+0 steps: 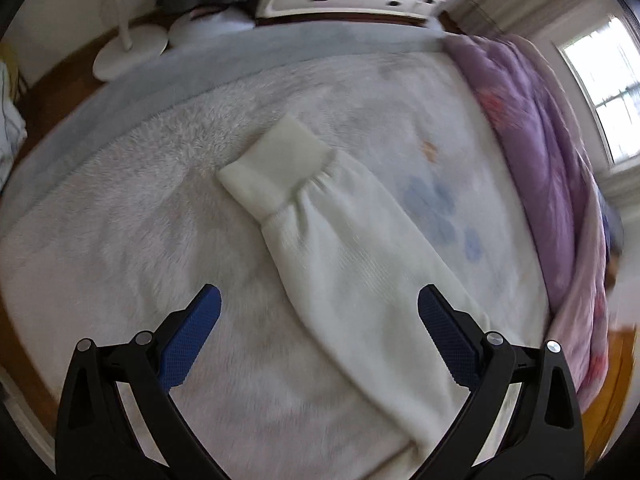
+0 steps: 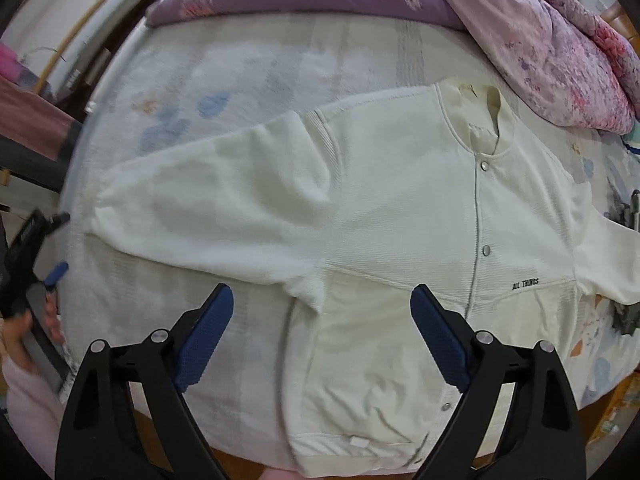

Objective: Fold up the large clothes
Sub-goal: 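Move the left tool to the jacket's sleeve cuff and grasp it, then fold the cuff across the body with the left tool while the right tool pins it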

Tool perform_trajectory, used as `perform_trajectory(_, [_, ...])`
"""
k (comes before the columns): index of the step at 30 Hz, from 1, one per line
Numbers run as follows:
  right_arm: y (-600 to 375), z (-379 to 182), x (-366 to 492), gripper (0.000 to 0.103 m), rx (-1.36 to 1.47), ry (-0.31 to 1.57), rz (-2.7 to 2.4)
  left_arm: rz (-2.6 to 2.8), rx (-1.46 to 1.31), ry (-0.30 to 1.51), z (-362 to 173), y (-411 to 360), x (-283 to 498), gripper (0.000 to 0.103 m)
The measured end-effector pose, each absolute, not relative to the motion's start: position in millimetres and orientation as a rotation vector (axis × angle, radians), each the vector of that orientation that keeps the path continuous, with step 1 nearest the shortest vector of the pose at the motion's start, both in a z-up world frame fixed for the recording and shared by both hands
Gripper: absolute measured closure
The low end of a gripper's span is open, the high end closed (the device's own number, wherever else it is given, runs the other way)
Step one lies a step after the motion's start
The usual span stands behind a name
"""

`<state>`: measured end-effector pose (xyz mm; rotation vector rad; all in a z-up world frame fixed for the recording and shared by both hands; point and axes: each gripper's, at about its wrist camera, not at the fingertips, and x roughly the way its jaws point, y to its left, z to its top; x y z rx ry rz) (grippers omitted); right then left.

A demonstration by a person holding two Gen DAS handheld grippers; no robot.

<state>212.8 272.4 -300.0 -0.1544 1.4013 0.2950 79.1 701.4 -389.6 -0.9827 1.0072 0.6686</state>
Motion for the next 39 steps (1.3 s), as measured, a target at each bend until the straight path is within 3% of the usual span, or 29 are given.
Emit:
perform_trajectory(6, [269.7, -333.8, 215.4, 0.016, -0.203, 1.498, 0.246, 0.732, -1.044, 1.046, -447.8, 745.6, 93.3, 0.007])
perform_trajectory(8, [266.6, -341.0, 213.2, 0.016, -0.207, 1.511, 0.235, 0.723, -1.089, 1.044, -459.2, 754.4, 99.5, 0.021])
perform_trajectory(9, [264.0, -345.2, 212.0, 0.016, -0.212, 1.525, 0.228, 0.707, -1.107, 1.037, -463.2, 757.6, 102.2, 0.038])
perform_trajectory(12, [256.7, -350.1, 209.0, 0.016, -0.211, 1.542, 0.211, 0.759, -1.115, 1.072, -473.4, 765.2, 109.4, 0.052])
perform_trajectory(16, [244.2, -348.8, 209.2, 0.016, -0.192, 1.521, 0.195, 0.799, -0.966, 1.056, -454.8, 763.8, 120.8, 0.083])
perform_trajectory(18, [239.5, -346.0, 211.4, 0.022, -0.178, 1.478, 0.202, 0.820, -0.849, 1.041, -435.3, 754.0, 125.7, 0.085])
perform_trajectory(21, [232.8, -345.9, 219.7, 0.046, -0.158, 1.411, 0.226, 0.840, -0.676, 1.000, -397.4, 733.2, 133.4, 0.085])
perform_trajectory(23, [225.7, -351.0, 230.7, 0.073, -0.095, 1.398, 0.247, 0.846, -0.560, 0.961, -367.4, 715.9, 138.4, 0.085])
perform_trajectory(26, [215.4, -360.0, 247.6, 0.094, 0.034, 1.364, 0.313, 0.827, -0.440, 0.909, -322.9, 690.3, 144.6, 0.085])
perform_trajectory(33, [206.0, -439.1, 286.5, 0.101, 0.380, 1.495, 0.395, 0.749, -0.312, 0.791, -233.6, 619.1, 171.8, 0.085])
perform_trajectory(39, [214.5, -519.7, 265.7, 0.101, 0.643, 1.656, 0.426, 0.599, -0.210, 0.708, -171.1, 521.4, 200.3, 0.085])
